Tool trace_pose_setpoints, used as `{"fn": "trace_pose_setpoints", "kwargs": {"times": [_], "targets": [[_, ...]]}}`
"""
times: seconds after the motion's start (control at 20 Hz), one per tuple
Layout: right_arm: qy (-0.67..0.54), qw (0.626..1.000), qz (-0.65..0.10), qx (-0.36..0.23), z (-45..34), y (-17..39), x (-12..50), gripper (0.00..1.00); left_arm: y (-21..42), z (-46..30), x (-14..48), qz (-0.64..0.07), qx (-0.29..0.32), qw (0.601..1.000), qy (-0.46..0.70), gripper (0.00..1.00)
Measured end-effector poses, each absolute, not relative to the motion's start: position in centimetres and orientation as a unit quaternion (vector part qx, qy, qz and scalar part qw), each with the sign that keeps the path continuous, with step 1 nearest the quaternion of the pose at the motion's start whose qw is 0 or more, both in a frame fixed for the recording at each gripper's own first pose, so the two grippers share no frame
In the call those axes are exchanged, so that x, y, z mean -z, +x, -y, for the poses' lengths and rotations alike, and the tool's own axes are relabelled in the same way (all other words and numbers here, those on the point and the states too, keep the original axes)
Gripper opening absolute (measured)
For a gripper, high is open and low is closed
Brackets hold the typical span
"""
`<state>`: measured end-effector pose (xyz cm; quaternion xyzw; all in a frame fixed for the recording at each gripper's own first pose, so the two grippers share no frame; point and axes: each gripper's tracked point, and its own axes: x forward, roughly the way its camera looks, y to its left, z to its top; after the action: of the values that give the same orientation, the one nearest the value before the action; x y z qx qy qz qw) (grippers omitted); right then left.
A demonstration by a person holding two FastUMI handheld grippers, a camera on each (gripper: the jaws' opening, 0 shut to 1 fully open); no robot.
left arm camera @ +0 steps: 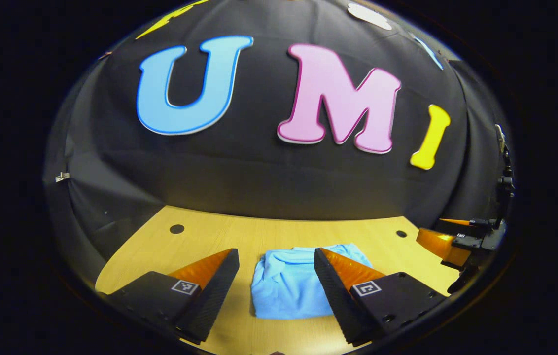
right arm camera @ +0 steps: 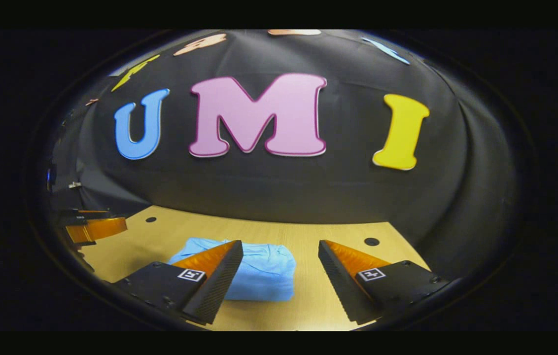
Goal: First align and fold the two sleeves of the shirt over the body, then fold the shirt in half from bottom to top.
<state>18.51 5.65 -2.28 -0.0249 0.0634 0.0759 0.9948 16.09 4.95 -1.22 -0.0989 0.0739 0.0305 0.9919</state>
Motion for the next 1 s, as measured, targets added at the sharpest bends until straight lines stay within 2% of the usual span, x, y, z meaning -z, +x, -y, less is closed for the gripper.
{"fn": "trace_pose_setpoints", "kwargs": {"times": [0.45,0.55,0.6,0.65,0.75,0.85,1.0], "targets": [[0.008,0.998,-0.003,-0.056,-2.7,0.2,-4.7,0.96,-4.9,-2.4,-6.5,0.038,-0.043,0.994,-0.088,0.97],[0.021,0.998,0.010,-0.055,-2.2,-3.4,-4.6,0.96,-7.9,-2.1,-6.5,0.047,-0.062,0.992,-0.100,0.97],[0.026,0.998,0.018,-0.050,-1.8,-5.1,-4.3,0.92,-9.2,-1.4,-6.1,0.051,-0.067,0.990,-0.115,0.97],[0.030,0.999,0.016,-0.041,-1.0,-7.3,-3.3,0.96,-10.6,-0.8,-5.9,0.055,-0.071,0.988,-0.129,0.97],[0.039,0.998,-0.005,-0.039,-0.9,-10.1,-1.1,0.96,-13.1,-0.1,-5.6,0.071,-0.078,0.985,-0.139,0.97],[0.038,0.998,-0.020,-0.045,-1.1,-12.2,0.0,0.95,-15.4,0.1,-4.9,0.077,-0.081,0.984,-0.139,0.97],[0.019,0.999,-0.001,-0.048,-0.9,-13.1,-1.1,0.95,-17.4,0.8,-5.2,0.096,-0.084,0.985,-0.118,0.97]]}}
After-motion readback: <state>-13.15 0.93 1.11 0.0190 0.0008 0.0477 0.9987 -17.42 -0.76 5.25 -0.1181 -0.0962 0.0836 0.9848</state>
